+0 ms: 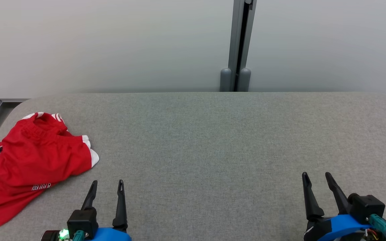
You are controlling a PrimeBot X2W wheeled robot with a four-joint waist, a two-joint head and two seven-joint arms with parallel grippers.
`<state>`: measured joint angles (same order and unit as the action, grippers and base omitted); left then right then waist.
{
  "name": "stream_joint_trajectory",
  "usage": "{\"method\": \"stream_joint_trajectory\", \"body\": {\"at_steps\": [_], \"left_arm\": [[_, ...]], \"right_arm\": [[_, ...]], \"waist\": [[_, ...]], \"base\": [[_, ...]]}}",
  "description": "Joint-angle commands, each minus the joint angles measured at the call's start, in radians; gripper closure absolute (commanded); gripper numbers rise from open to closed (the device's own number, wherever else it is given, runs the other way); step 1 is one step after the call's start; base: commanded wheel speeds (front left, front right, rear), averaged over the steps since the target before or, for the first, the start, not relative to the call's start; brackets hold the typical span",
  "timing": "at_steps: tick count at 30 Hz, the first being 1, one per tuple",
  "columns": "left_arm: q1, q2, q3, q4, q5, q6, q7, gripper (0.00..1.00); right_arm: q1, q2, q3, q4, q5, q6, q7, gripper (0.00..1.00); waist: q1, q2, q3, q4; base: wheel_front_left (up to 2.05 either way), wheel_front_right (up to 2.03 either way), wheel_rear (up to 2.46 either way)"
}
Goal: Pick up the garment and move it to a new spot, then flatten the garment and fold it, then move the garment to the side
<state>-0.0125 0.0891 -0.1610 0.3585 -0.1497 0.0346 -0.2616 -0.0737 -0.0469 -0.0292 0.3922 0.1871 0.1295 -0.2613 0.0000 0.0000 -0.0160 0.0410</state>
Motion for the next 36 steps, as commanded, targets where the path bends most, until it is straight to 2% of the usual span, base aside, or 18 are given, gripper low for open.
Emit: {"method": "stream_joint_trajectory", "body": {"at_steps": [1,8,12,30,33,36], "left_arm": [[-0.007,0.002,0.005,-0.001,-0.001,-0.004,-0.005,0.00],[-0.008,0.007,0.004,-0.004,0.002,-0.005,-0.005,0.00],[-0.024,0.003,-0.006,-0.002,0.007,-0.011,-0.005,0.00],[-0.012,0.023,0.007,-0.029,0.009,0.004,-0.004,0.00],[-0.007,0.028,0.012,-0.033,0.007,0.008,-0.004,0.00],[0.004,0.026,0.035,-0.056,-0.005,0.018,-0.004,0.00]], "right_arm": [[0.006,-0.006,-0.003,0.001,0.005,0.002,-0.006,0.00],[0.007,-0.006,-0.004,-0.002,0.010,0.002,-0.006,0.00],[0.022,-0.006,-0.023,-0.008,0.007,0.002,-0.006,0.00],[0.019,-0.006,-0.019,-0.027,0.017,0.002,-0.006,0.00],[0.015,-0.006,-0.003,-0.024,0.020,0.002,-0.006,0.00],[-0.012,-0.006,0.031,-0.015,0.017,0.001,-0.005,0.00]], "waist": [[0.0000,0.0000,0.000,-0.001],[0.0000,0.0000,0.003,-0.005],[0.0000,0.0000,0.006,0.030],[0.0000,0.0000,0.024,0.433],[0.0000,0.0000,0.026,0.483],[0.0000,0.0000,0.042,0.494]], "base": [[0.00,0.00,0.00],[0.00,0.00,0.00],[0.00,0.00,0.00],[0.00,0.00,0.00],[0.00,0.00,0.00],[0.00,0.00,0.00]]}}
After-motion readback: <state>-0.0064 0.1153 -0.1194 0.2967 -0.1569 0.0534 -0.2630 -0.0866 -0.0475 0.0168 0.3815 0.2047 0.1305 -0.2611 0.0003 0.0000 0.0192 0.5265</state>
